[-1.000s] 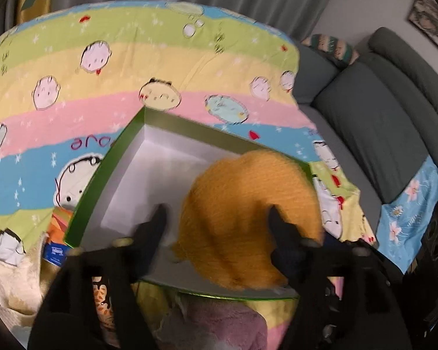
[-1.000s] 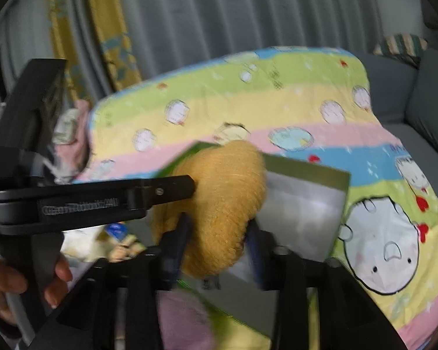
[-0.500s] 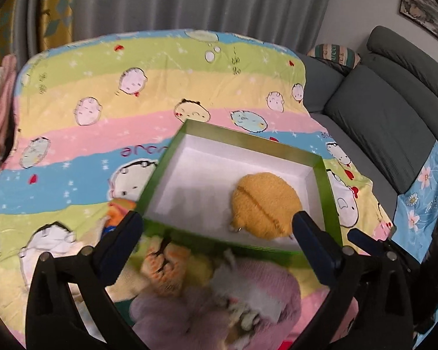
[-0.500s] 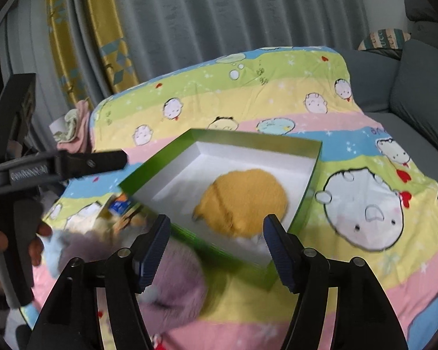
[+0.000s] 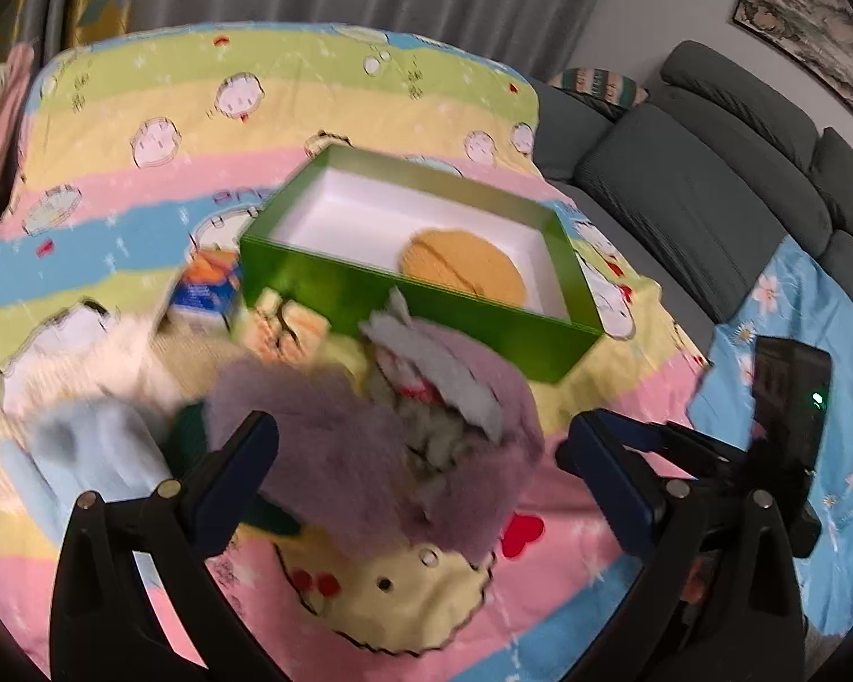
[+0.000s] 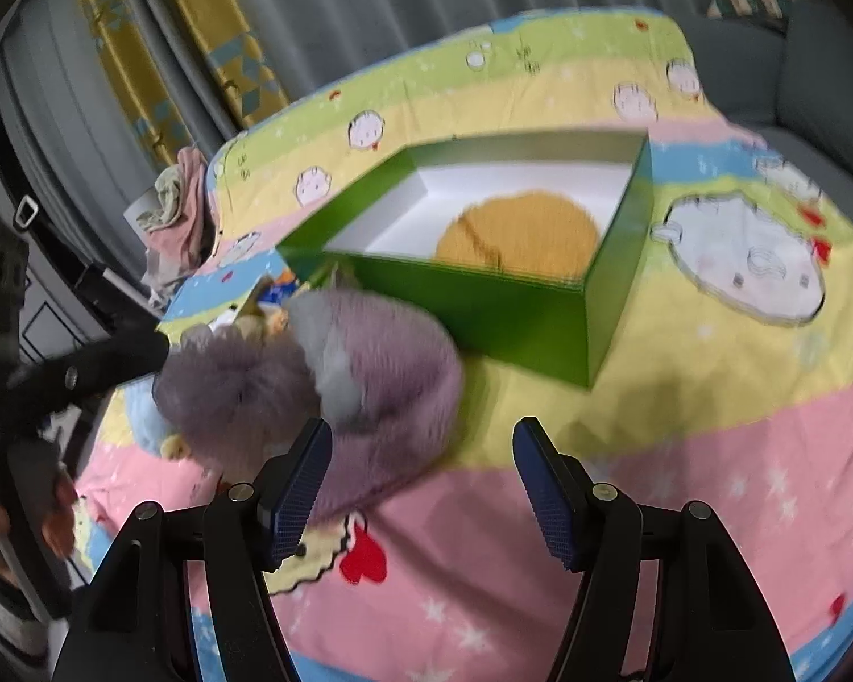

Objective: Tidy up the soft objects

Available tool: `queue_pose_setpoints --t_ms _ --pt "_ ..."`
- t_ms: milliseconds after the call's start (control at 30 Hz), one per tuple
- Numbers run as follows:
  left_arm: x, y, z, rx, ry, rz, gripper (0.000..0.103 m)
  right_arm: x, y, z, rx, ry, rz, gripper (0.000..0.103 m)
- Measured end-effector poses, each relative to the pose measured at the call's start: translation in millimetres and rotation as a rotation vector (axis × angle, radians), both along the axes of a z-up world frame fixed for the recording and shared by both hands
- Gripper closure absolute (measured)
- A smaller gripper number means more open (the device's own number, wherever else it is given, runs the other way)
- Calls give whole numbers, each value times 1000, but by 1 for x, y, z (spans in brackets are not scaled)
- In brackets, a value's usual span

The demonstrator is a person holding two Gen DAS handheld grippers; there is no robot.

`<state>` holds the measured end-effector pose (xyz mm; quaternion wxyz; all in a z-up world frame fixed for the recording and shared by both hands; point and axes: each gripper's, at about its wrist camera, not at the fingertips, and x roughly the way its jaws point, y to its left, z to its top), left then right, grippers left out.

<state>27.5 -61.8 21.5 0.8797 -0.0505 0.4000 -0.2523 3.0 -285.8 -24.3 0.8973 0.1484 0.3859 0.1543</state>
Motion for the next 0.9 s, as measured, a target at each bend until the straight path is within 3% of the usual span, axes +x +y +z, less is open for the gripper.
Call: queue_pose_setpoints --t_ms 133,367,400,467,533,733,833,900 --pt "-5 -7 -15 -62 44 -29 1 1 3 -14 44 22 17 36" --pt "-9 -24 -15 -54 26 -81 1 14 13 -24 65 18 37 36" --pt "-8 -25 -16 -53 25 -85 1 15 13 -25 67 15 38 41" --pt "-5 -28 -18 -46 33 -87 1 19 14 -27 86 5 54 61" --pt "-1 -31 -20 -44 44 -92 1 20 16 -27 79 -9 65 88" --pt "6 -43 -23 -38 63 -115 2 -1 10 -11 141 -73 100 91" --pt "8 -48 -26 -50 83 -131 3 -19 13 -8 188 -60 176 91" --pt "8 -52 -30 -49 103 -139 11 -30 21 -11 185 -42 219 91"
